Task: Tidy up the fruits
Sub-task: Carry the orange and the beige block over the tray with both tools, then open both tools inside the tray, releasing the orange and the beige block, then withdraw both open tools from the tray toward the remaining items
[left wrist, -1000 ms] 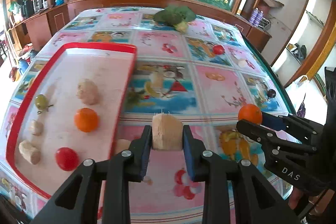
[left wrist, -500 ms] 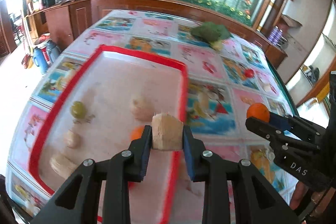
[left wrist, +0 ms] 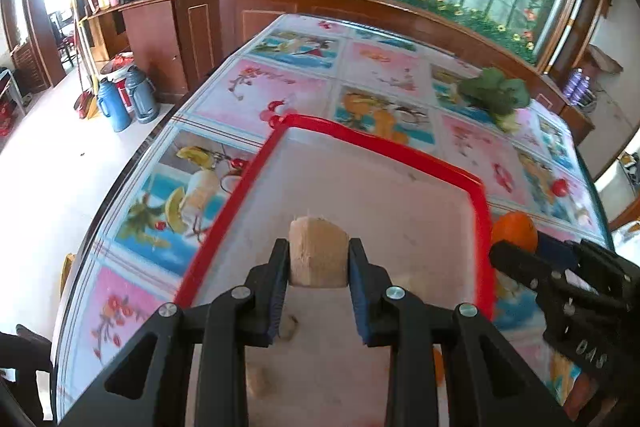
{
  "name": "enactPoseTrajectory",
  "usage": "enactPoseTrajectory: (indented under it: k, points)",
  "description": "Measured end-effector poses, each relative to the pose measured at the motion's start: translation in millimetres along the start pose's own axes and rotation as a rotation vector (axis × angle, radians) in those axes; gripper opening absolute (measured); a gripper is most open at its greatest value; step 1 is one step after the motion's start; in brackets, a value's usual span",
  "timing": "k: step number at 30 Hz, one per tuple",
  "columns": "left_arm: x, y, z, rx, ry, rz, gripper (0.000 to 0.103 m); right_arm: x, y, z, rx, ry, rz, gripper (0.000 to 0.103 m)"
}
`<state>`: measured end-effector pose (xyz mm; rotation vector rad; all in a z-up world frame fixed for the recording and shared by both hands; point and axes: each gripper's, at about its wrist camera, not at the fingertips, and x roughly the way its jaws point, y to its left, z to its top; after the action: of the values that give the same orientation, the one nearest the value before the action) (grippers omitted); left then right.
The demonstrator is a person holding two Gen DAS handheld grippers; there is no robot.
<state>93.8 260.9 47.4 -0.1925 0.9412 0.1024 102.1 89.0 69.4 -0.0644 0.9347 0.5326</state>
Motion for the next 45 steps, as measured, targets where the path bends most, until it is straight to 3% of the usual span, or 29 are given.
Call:
enactPoseTrajectory:
  k: [10, 26, 28, 32, 45]
  points:
    - [38, 1, 10, -0.027, 0.052, 0.003, 0.031, 50, 17, 14, -0.026, 0.063, 0.003, 0.035]
    - [49, 0, 9, -0.017, 0.061, 0.024, 0.032, 75, 21, 13, -0.051, 0.109, -0.023, 0.036]
    - [49, -1, 9, -0.013, 0.065, 0.032, 0.034, 75, 21, 13, -0.052, 0.113, -0.028, 0.036]
    - [47, 3, 7, -0.022, 0.070, 0.081, 0.057, 72, 22, 13, -0.070, 0.115, -0.048, 0.037]
    - [22, -1, -4, -0.019, 0.043, 0.134, 0.067, 41, 22, -5, -0.107, 0.090, -0.064, 0.039]
